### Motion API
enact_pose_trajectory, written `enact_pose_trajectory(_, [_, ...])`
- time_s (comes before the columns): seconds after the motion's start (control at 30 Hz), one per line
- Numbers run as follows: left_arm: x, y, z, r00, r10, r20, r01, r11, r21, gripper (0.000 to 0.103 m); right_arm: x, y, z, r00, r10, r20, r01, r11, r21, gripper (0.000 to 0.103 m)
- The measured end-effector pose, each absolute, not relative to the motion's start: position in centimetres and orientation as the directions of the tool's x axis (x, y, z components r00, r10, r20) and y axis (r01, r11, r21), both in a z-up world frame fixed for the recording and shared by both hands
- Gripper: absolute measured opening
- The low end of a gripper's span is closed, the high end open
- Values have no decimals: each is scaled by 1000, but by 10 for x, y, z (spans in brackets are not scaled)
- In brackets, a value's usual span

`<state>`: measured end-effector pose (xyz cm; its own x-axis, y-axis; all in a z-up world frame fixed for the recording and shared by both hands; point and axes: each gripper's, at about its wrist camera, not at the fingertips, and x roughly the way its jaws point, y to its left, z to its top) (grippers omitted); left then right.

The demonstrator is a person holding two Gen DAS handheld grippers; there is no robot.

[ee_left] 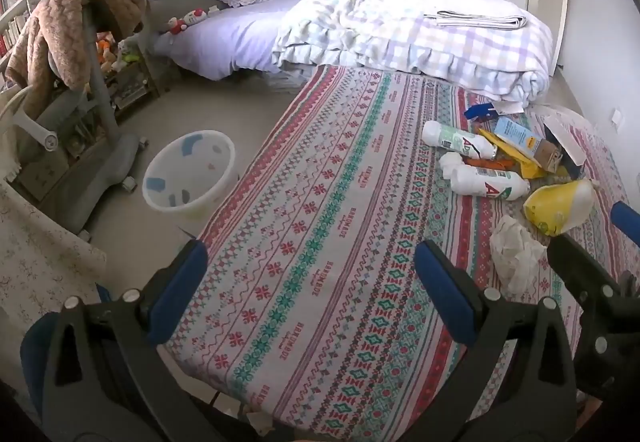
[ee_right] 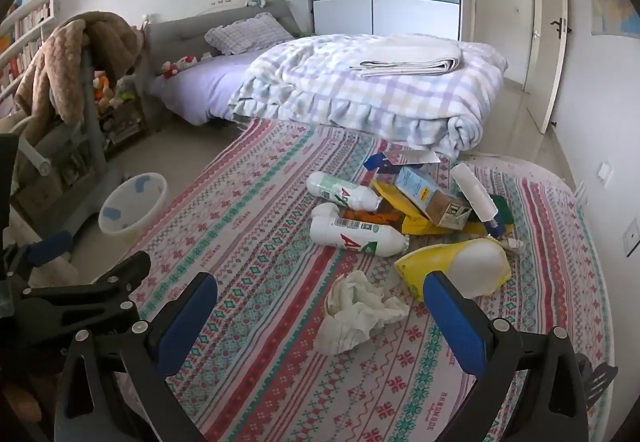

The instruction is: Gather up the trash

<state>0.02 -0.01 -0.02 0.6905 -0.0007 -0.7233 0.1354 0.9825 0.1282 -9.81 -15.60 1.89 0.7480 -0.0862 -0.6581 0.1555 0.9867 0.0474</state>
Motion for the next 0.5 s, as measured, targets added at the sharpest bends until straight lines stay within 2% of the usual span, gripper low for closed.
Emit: enact_pose_trajectory(0.5, [-2, -2, -1, 690, -2, -724, 127, 985, 119, 103, -96, -155, 14, 741, -79, -667, 157, 986, 57, 103])
